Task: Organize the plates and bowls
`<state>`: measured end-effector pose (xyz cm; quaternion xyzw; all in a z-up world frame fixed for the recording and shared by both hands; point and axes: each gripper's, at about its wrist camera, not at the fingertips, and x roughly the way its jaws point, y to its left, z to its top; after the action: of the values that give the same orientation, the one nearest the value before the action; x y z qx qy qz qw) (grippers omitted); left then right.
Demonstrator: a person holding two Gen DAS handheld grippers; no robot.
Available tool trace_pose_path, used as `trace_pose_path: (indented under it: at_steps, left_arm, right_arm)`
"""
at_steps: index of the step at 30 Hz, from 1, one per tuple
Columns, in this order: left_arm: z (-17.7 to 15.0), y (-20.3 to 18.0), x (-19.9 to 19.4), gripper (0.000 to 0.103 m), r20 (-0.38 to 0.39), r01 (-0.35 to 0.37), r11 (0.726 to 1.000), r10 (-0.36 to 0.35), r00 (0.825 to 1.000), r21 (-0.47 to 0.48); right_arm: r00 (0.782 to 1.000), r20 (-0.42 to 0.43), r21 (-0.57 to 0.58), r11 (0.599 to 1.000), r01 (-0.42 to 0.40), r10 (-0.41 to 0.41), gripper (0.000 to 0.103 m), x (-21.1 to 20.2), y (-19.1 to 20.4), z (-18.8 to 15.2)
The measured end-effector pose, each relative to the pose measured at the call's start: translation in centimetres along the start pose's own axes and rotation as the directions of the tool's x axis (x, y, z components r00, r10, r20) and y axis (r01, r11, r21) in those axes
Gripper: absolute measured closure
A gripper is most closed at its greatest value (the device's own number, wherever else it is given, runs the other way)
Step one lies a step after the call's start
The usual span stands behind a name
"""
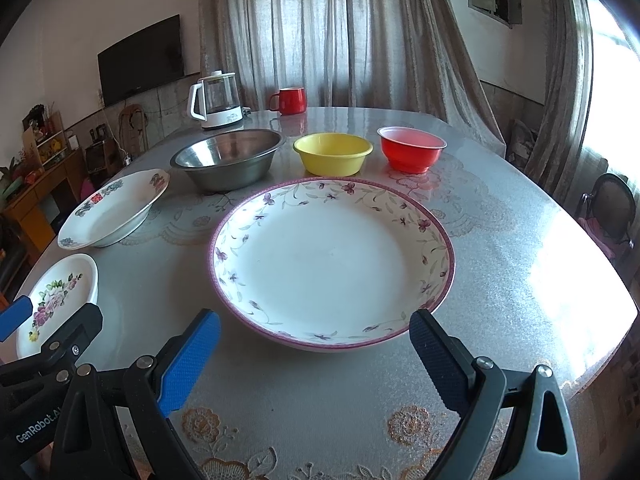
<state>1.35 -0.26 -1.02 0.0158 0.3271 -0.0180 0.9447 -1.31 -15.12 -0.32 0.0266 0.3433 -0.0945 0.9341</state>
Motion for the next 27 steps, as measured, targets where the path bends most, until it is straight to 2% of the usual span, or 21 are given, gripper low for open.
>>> trace_pose_path:
  at_steps: [27]
  left_arm:
    - [-0.02,-0.16,-0.03,0.001,-0.002,0.002,1.000,-0.002,1.000,0.003]
  right_arm:
    - [1.000,0.001,-0.001,1.000,-0.003,0.003,0.006,-0.15,-0.04,-0.06]
